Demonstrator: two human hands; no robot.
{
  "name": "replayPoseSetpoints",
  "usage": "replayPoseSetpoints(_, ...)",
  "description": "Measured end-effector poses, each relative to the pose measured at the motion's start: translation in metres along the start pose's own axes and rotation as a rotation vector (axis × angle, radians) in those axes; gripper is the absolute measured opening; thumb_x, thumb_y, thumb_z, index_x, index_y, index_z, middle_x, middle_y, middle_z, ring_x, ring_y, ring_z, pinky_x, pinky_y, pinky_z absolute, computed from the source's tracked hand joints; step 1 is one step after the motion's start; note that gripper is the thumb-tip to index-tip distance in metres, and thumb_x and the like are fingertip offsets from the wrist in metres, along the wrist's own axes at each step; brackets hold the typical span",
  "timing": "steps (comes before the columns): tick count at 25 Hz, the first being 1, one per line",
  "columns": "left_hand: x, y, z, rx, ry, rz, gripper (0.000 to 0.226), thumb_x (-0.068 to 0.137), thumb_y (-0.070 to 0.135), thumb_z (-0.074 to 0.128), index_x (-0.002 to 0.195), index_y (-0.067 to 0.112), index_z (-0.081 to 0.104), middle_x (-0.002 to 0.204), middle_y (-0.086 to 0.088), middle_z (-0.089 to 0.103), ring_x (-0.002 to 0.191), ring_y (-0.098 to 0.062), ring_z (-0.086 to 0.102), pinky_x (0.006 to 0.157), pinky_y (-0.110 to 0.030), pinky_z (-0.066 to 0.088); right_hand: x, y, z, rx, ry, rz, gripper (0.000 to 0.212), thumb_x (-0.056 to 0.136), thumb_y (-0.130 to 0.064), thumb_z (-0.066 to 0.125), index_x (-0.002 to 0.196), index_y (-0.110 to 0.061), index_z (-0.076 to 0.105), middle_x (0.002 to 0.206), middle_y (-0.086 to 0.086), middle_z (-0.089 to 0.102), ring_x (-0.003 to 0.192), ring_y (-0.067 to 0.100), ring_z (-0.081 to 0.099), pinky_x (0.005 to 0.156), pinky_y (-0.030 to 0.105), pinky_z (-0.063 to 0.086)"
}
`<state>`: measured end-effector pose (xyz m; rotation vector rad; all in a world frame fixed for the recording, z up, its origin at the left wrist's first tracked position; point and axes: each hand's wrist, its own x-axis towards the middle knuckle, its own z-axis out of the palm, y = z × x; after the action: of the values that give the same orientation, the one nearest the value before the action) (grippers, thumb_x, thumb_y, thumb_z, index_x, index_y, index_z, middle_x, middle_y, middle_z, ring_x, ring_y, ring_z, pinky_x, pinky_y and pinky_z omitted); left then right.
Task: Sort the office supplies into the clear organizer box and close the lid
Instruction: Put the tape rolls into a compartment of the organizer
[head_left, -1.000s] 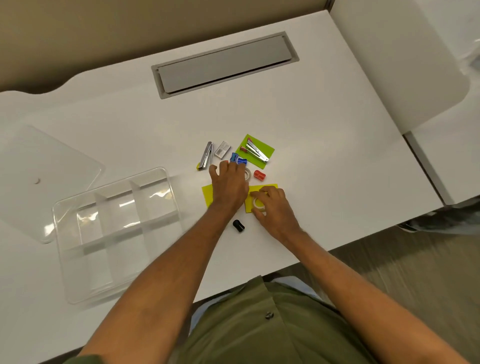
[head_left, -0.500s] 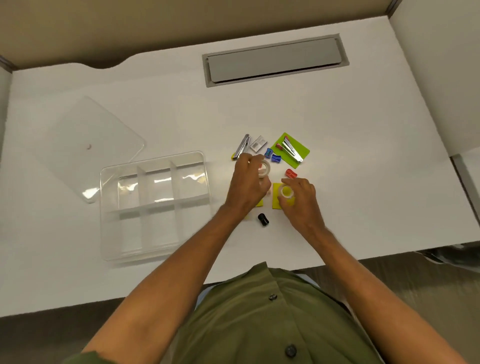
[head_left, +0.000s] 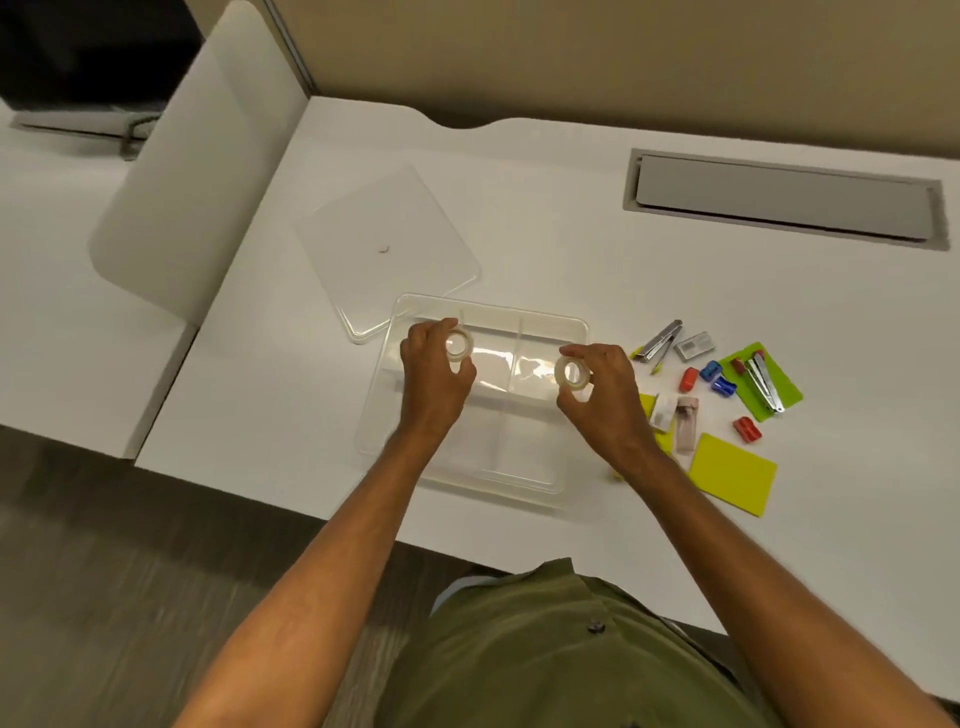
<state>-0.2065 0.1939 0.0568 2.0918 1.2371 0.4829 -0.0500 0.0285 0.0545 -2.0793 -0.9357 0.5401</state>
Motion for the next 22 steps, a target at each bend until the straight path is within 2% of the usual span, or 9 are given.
replayPoseSetpoints(3,0.027,-0.026,-0.017,0.074,-0.048,-0.038,0.051,0.087,0.003,0.069,0.135,0.009,0.056,0.135,-0.011,0.051,0.128,-0.029,0.044,0.094,-0.015,0.033,0.012,-0.016,0.021,-0.025,-0.018,-0.038,0.046,0.081,-0.008,0.072,0.125,-0.020,0.065,0.124,0.002,0.060,0.121,0.015,0.052,0.102,0.013,0.035)
replayPoseSetpoints(4,0.036,-0.034,-0.021,0.115,-0.092,-0.034,0.049,0.088,0.004,0.069,0.135,0.008,0.056,0.136,-0.012,0.051,0.129,-0.030,0.045,0.096,-0.017,0.036,0.015,-0.019,0.026,-0.031,-0.017,-0.045,0.045,0.082,-0.009,0.072,0.125,-0.021,0.065,0.124,0.001,0.060,0.121,0.015,0.052,0.102,0.013,0.036)
replayPoseSetpoints(6,0.052,-0.045,-0.023,0.226,-0.208,-0.010,0.043,0.089,0.007,0.067,0.131,0.007,0.059,0.135,-0.013,0.055,0.127,-0.031,0.050,0.101,-0.030,0.044,0.016,-0.024,0.032,-0.047,-0.010,-0.062,0.044,0.083,-0.010,0.073,0.125,-0.022,0.065,0.124,0.000,0.060,0.120,0.013,0.052,0.102,0.014,0.037)
replayPoseSetpoints(8,0.062,-0.052,-0.021,0.332,-0.291,0.006,0.037,0.091,0.009,0.063,0.128,0.008,0.060,0.133,-0.011,0.056,0.123,-0.031,0.053,0.099,-0.040,0.047,0.019,-0.025,0.035,-0.065,-0.015,-0.084,0.044,0.083,-0.010,0.074,0.125,-0.021,0.065,0.124,-0.001,0.060,0.119,0.013,0.052,0.103,0.018,0.039)
replayPoseSetpoints(11,0.064,-0.060,-0.014,0.433,-0.352,0.031,0.027,0.097,0.014,0.053,0.121,0.006,0.062,0.126,-0.013,0.057,0.117,-0.032,0.057,0.094,-0.043,0.049,0.028,-0.031,0.041,-0.094,-0.048,-0.115,0.045,0.084,-0.008,0.074,0.126,-0.020,0.065,0.123,0.001,0.061,0.120,0.014,0.052,0.105,0.025,0.043)
replayPoseSetpoints(14,0.067,-0.066,-0.012,0.441,-0.384,0.023,0.028,0.097,0.013,0.052,0.123,0.006,0.060,0.126,-0.012,0.058,0.117,-0.031,0.057,0.095,-0.043,0.049,0.044,-0.043,0.050,-0.111,-0.072,-0.143,0.044,0.084,-0.008,0.075,0.126,-0.019,0.065,0.121,0.001,0.061,0.119,0.016,0.053,0.104,0.031,0.045)
replayPoseSetpoints(16,0.066,-0.065,-0.016,0.386,-0.367,0.016,0.031,0.097,0.014,0.054,0.128,0.007,0.058,0.129,-0.011,0.058,0.120,-0.030,0.056,0.096,-0.043,0.049,0.058,-0.054,0.060,-0.120,-0.088,-0.178,0.044,0.084,-0.008,0.075,0.126,-0.017,0.065,0.120,0.003,0.062,0.118,0.017,0.055,0.103,0.037,0.048)
replayPoseSetpoints(18,0.058,-0.060,-0.023,0.310,-0.263,0.080,0.034,0.096,0.013,0.057,0.130,0.007,0.057,0.131,-0.011,0.058,0.120,-0.029,0.056,0.096,-0.042,0.050,0.070,-0.064,0.070,-0.120,-0.117,-0.193,0.046,0.084,-0.008,0.074,0.128,-0.016,0.064,0.123,0.003,0.060,0.119,0.019,0.055,0.102,0.039,0.050)
replayPoseSetpoints(22,0.028,-0.069,-0.040,0.197,0.018,0.154,0.051,0.090,0.019,0.071,0.137,0.008,0.054,0.140,-0.012,0.055,0.129,-0.028,0.050,0.104,-0.036,0.047,0.087,-0.083,0.101,-0.164,-0.211,-0.213,0.049,0.088,-0.019,0.075,0.134,-0.017,0.058,0.133,0.003,0.058,0.122,0.020,0.054,0.102,0.029,0.047)
